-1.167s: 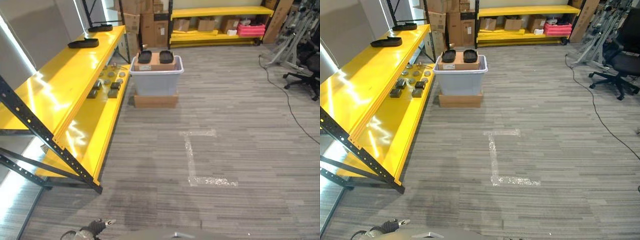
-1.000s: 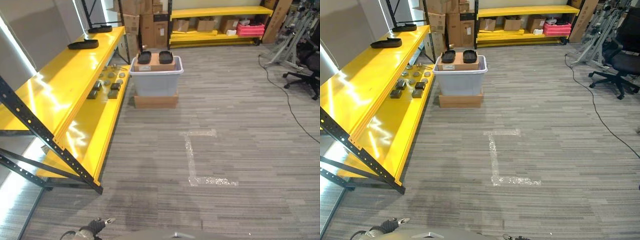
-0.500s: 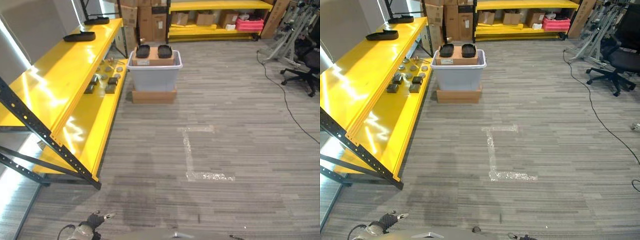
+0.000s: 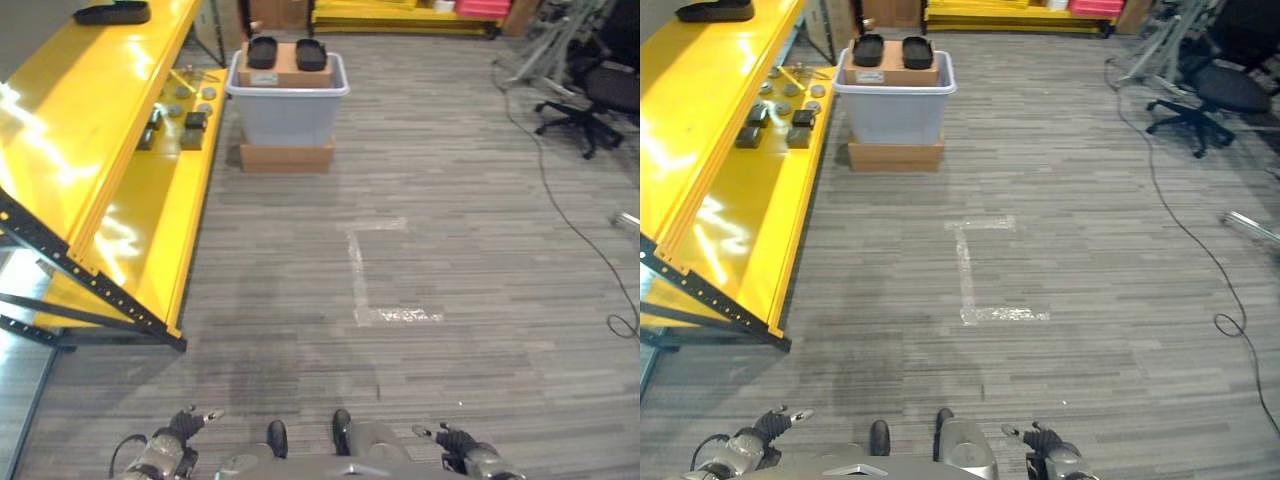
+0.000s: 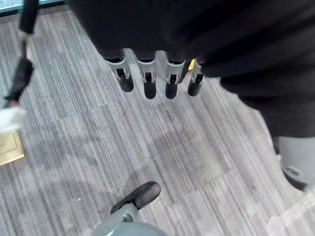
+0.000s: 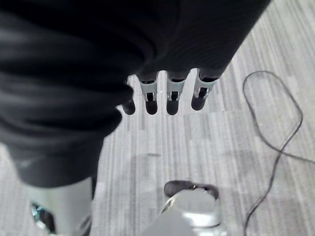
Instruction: Move parts from the plastic box to the shelf.
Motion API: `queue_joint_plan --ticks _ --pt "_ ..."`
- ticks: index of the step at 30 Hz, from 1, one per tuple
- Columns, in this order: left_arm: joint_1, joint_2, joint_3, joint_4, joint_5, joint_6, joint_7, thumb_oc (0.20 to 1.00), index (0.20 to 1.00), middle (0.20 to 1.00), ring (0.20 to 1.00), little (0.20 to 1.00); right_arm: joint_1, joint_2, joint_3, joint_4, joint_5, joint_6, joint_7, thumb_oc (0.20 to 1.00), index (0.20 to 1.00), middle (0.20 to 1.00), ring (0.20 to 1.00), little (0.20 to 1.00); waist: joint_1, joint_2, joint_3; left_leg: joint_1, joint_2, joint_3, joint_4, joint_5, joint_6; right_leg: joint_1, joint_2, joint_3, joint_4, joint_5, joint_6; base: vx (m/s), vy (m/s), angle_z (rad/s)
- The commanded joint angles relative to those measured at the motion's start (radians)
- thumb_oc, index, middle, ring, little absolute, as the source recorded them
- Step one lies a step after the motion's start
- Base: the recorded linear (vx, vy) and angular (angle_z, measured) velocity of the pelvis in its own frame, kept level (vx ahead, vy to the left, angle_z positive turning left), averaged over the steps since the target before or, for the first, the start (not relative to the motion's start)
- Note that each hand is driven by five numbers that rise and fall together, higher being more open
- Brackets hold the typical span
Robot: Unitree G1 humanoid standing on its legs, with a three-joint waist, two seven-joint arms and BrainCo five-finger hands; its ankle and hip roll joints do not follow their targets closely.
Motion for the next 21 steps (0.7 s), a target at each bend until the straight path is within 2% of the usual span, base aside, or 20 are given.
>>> queue_joint_plan --ticks 1,2,5,7,8,9,10,11,13,14,15,16,19,21 --pt "-0.004 0.022 0.017 0.019 0.008 -0.016 0.036 1.000 1.000 1.000 1.000 1.000 0.010 -0.037 0.050 0.035 -0.067 -0.032 -0.056 1.000 1.000 1.000 1.000 1.000 0.008 0.005 -0.034 0.019 0.000 -0.051 -0.002 -0.073 -0.033 0.030 0.006 -0.034 -0.157 0.101 0.039 0.12 -0.129 -0.32" --pt "-0.006 0.022 0.021 0.015 0.006 -0.017 0.045 1.000 1.000 1.000 1.000 1.000 0.018 -0.036 0.057 0.022 -0.056 -0.039 -0.055 1.000 1.000 1.000 1.000 1.000 0.000 0.002 -0.039 0.025 0.001 -0.046 -0.002 -0.072 -0.038 0.044 0.023 -0.038 -0.198 0.104 0.026 0.11 -0.122 -0.35" --pt "-0.014 0.014 0.030 0.013 -0.010 -0.017 0.057 1.000 1.000 1.000 1.000 1.000 0.040 -0.033 0.059 0.024 -0.024 -0.051 -0.044 1.000 1.000 1.000 1.000 1.000 -0.008 0.004 -0.054 0.026 0.012 -0.056 0.014 -0.074 -0.051 0.084 0.053 -0.001 -0.208 0.067 0.003 0.14 -0.145 0.10" --pt "-0.011 -0.003 0.040 0.012 -0.028 -0.018 0.060 1.000 1.000 1.000 1.000 1.000 0.052 -0.046 0.051 0.039 -0.023 -0.051 -0.039 1.000 1.000 1.000 1.000 1.000 -0.009 0.012 -0.068 0.037 0.018 -0.062 0.029 -0.088 -0.059 0.117 0.052 -0.014 -0.230 0.065 -0.006 0.18 -0.156 0.16" --pt "-0.013 -0.016 0.041 0.004 -0.048 -0.023 0.063 1.000 1.000 1.000 1.000 1.000 0.054 -0.064 0.064 0.021 -0.074 -0.059 -0.073 1.000 1.000 1.000 1.000 1.000 -0.013 0.013 -0.067 0.010 0.023 -0.060 0.128 -0.107 -0.077 0.136 0.056 -0.008 -0.239 0.054 -0.023 0.15 -0.163 0.03" --pt "-0.013 -0.016 0.041 0.003 -0.048 -0.023 0.064 1.000 1.000 1.000 1.000 1.000 0.054 -0.064 0.064 0.021 -0.074 -0.059 -0.073 1.000 1.000 1.000 1.000 1.000 -0.014 0.013 -0.068 0.007 0.024 -0.061 0.132 -0.110 -0.077 0.136 0.056 -0.009 -0.239 0.054 -0.023 0.12 -0.201 -0.04" --pt "-0.016 -0.026 0.040 0.002 -0.057 -0.025 0.071 1.000 1.000 1.000 1.000 1.000 0.052 -0.076 0.057 0.021 -0.077 -0.062 -0.083 1.000 1.000 1.000 1.000 1.000 -0.016 0.012 -0.059 -0.020 0.026 -0.057 0.217 -0.107 -0.097 0.153 0.057 -0.013 -0.245 0.046 -0.033 0.07 -0.170 -0.06" --pt "-0.024 -0.040 0.035 -0.002 -0.072 -0.025 0.074 1.000 1.000 1.000 1.000 1.000 0.044 -0.084 0.045 0.020 -0.042 -0.067 -0.081 1.000 1.000 1.000 1.000 1.000 -0.014 0.008 -0.042 -0.063 0.027 -0.056 0.312 -0.074 -0.117 0.180 0.051 -0.014 -0.253 0.042 -0.047 0.06 -0.170 -0.08" --pt "-0.025 -0.041 0.035 -0.002 -0.072 -0.025 0.074 1.000 1.000 1.000 1.000 1.000 0.043 -0.084 0.045 0.020 -0.042 -0.067 -0.081 1.000 1.000 1.000 1.000 1.000 -0.015 0.008 -0.042 -0.066 0.027 -0.057 0.317 -0.076 -0.117 0.180 0.051 -0.015 -0.253 0.043 -0.047 0.04 -0.086 0.01" --pt "-0.034 -0.052 0.021 -0.002 -0.066 -0.025 0.073 1.000 1.000 1.000 1.000 1.000 0.031 -0.096 0.051 0.022 -0.036 -0.065 -0.068 1.000 1.000 1.000 1.000 1.000 -0.002 0.003 -0.021 -0.115 0.006 -0.083 0.438 -0.037 -0.130 0.197 0.047 -0.014 -0.256 0.038 -0.062 0.10 -0.107 -0.07" --pt "-0.035 -0.054 0.017 0.005 -0.065 -0.025 0.070 1.000 1.000 1.000 1.000 1.000 0.029 -0.103 0.056 0.021 -0.038 -0.061 -0.062 1.000 1.000 1.000 1.000 1.000 0.002 -0.002 -0.014 -0.144 -0.010 -0.103 0.470 -0.023 -0.133 0.210 0.042 -0.010 -0.266 0.037 -0.066 0.17 -0.123 0.04" --pt "-0.035 -0.056 0.017 0.012 -0.068 -0.022 0.066 1.000 1.000 1.000 1.000 1.000 0.026 -0.109 0.052 0.022 -0.033 -0.060 -0.057 1.000 1.000 1.000 1.000 1.000 0.001 -0.003 -0.015 -0.161 -0.006 -0.096 0.455 -0.020 -0.130 0.219 0.037 -0.008 -0.274 0.034 -0.066 0.18 -0.039 0.15" --pt "-0.022 -0.060 0.022 0.027 -0.075 -0.017 0.055 1.000 1.000 1.000 1.000 1.000 0.015 -0.118 0.040 0.017 -0.011 -0.060 -0.055 1.000 1.000 1.000 1.000 1.000 0.019 0.004 -0.025 -0.177 -0.021 -0.101 0.290 -0.050 -0.106 0.249 0.028 -0.002 -0.310 0.027 -0.050 0.23 0.022 -0.05" --pt "-0.020 -0.068 0.021 0.050 -0.074 -0.012 0.055 1.000 1.000 1.000 1.000 1.000 0.012 -0.119 0.026 0.011 0.018 -0.069 -0.058 1.000 1.000 1.000 1.000 1.000 0.032 0.020 -0.035 -0.220 -0.013 -0.121 0.142 0.029 -0.101 0.268 0.038 0.003 -0.331 0.021 -0.044 0.28 0.080 -0.04"
